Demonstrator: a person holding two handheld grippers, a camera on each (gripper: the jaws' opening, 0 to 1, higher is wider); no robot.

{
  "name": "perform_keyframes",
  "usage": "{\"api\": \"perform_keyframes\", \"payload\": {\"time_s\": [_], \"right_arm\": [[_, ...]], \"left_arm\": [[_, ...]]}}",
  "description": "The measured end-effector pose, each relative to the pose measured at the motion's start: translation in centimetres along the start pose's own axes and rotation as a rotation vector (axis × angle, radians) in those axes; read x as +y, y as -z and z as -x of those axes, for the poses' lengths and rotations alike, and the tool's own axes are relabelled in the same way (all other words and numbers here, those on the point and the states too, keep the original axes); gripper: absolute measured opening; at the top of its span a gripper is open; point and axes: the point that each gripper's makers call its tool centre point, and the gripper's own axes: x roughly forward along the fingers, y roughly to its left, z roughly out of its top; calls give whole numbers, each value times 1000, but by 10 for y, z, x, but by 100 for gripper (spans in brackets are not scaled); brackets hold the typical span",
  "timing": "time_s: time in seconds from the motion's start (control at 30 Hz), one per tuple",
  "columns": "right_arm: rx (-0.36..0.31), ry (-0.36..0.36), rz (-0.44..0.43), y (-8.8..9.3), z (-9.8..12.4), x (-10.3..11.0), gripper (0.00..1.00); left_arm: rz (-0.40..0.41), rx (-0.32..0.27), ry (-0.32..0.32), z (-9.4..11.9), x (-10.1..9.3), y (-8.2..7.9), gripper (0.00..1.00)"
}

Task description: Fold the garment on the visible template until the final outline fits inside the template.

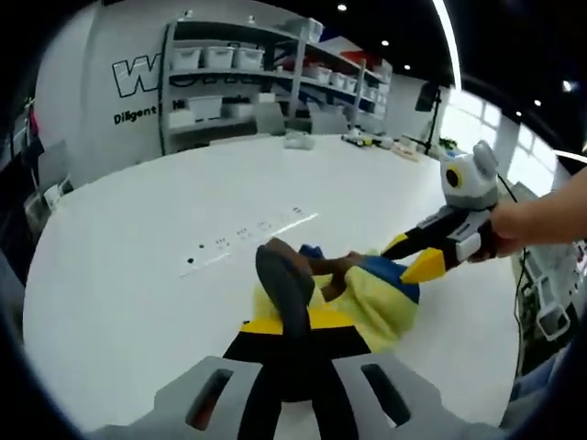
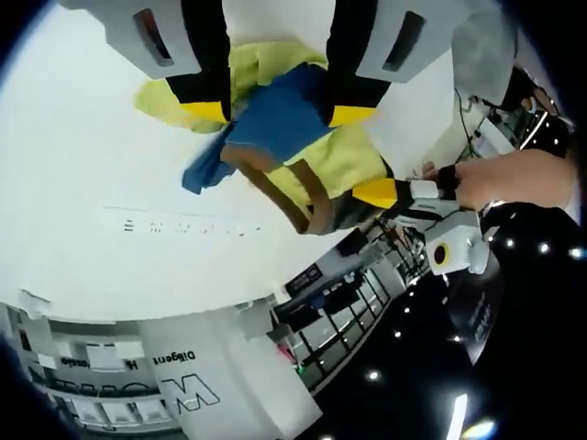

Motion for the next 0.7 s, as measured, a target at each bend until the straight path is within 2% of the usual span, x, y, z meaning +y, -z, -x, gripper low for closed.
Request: {"api": "perform_keyframes", "payload": {"time_s": [0.13,0.3,0.57,0.7], "right_arm": [[13,-24,-9,2,-2,8,20],[25,-54,30,9,4,23,2],[30,-69,51,22,24,38,0],[39,-74,90,27,37,47,0]], "left_arm": [[26,0,-4,11,-3,16,4],[63,-6,-4,28,-8,30,4],[88,-6,29,56,-24,56,3],[81,5,50,66,-32,68,3]]}}
